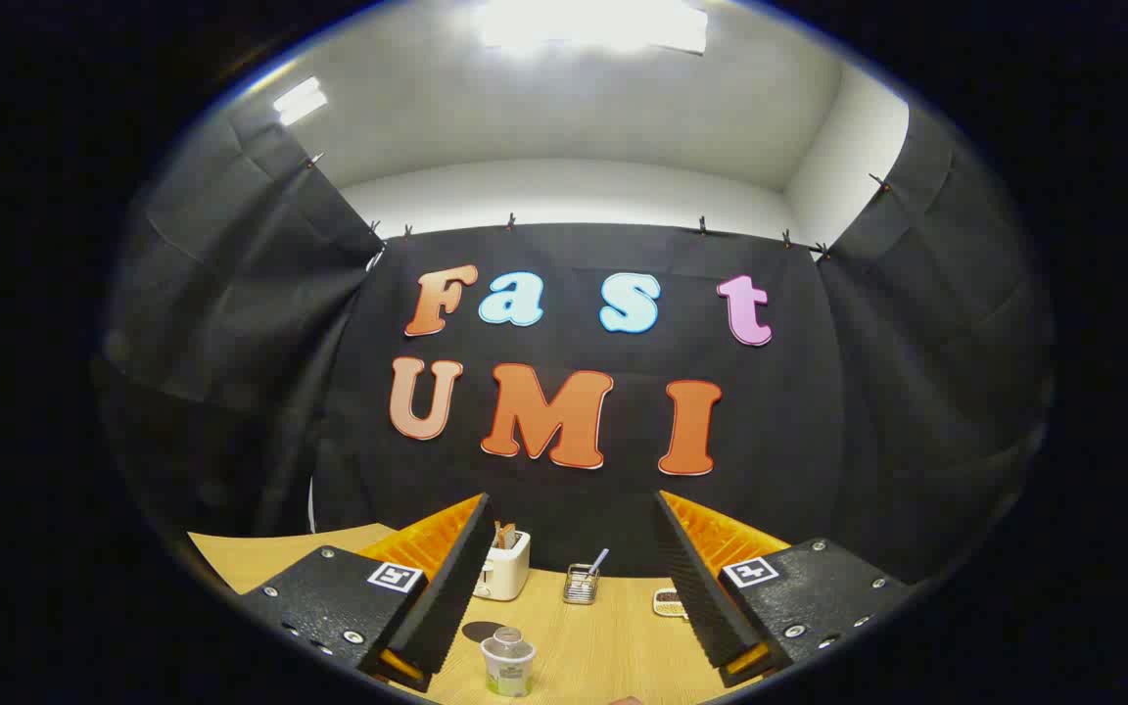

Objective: Take the bottle from table, then pour the juice into the cup, finally place the bottle on the coaster

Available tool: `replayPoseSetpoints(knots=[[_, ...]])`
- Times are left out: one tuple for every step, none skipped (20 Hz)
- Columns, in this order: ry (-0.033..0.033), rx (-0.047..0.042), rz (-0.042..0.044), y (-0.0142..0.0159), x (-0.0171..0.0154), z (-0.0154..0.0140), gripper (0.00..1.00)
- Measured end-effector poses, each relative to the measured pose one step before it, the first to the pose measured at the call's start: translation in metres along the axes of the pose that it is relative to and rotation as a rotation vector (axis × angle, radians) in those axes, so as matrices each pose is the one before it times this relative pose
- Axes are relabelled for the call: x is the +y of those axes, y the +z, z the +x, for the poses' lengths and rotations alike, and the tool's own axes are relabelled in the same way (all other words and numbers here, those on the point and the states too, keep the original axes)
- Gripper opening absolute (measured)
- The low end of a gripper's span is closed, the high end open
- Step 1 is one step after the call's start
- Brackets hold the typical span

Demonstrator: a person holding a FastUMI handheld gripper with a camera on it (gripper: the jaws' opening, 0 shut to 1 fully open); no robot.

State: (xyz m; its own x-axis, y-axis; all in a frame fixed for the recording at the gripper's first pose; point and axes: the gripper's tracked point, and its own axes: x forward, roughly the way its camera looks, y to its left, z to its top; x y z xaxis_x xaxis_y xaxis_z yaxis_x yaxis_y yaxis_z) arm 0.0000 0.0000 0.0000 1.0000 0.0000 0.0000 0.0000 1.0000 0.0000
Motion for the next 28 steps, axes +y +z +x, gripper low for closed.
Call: replayPoseSetpoints(knots=[[0.01065,-0.00235,-0.00381,-0.00079,0.00327,-0.00093,0.96],[0.00804,-0.00406,-0.00619,0.00146,0.00241,-0.00089,0.96],[0.00406,-0.00663,-0.00893,0.00207,0.00119,-0.00068,0.96],[-0.00174,-0.00852,-0.00914,0.00191,0.00000,-0.00086,0.95],[-0.00977,-0.00475,-0.01340,0.00173,-0.00096,0.00005,0.95],[-0.01562,-0.00594,-0.01277,0.00072,-0.00308,-0.00176,0.95],[-0.00345,-0.01285,-0.00905,0.00298,0.00108,-0.00137,0.94],[0.00237,-0.01379,-0.00294,0.00356,0.00281,-0.00198,0.94],[0.00518,-0.00664,0.00128,0.00187,0.00305,-0.00162,0.94],[0.00595,-0.00076,0.00599,0.00008,0.00303,-0.00027,0.94],[0.00710,0.00186,0.00787,-0.00091,0.00180,0.00043,0.94],[0.00586,0.00196,0.00708,-0.00036,0.00135,0.00094,0.93],[0.00376,-0.00062,0.00573,0.00040,0.00055,0.00109,0.93],[0.00054,-0.00078,0.00385,0.00006,-0.00041,0.00186,0.93],[-0.00352,0.00202,0.00386,-0.00099,-0.00122,0.00117,0.92],[-0.00635,0.00429,0.00452,-0.00149,-0.00224,0.00188,0.92],[-0.00580,0.00764,0.00784,-0.00176,-0.00139,0.00172,0.92],[-0.00083,0.00475,0.01055,-0.00114,0.00015,0.00253,0.92],[0.00070,0.00059,0.01301,0.00084,0.00003,0.00198,0.92],[-0.00077,0.00100,0.01470,0.00086,-0.00029,0.00114,0.91],[0.00018,0.00242,0.01094,-0.00108,-0.00040,0.00363,0.92],[-0.00509,0.00535,0.00744,-0.00197,-0.00185,0.00163,0.93],[-0.00432,0.00591,0.00468,-0.00286,-0.00123,0.00039,0.95],[-0.00065,0.00435,0.00607,-0.00369,0.00039,-0.00054,0.96],[0.00611,0.00488,0.00696,-0.00517,0.00191,-0.00054,0.96],[0.00821,0.00982,0.00667,-0.00665,0.00306,0.00001,0.96],[0.00571,0.01285,0.00700,-0.00844,0.00155,-0.00059,0.96],[0.00715,0.01141,0.00726,-0.00902,0.00130,-0.00072,0.96]])
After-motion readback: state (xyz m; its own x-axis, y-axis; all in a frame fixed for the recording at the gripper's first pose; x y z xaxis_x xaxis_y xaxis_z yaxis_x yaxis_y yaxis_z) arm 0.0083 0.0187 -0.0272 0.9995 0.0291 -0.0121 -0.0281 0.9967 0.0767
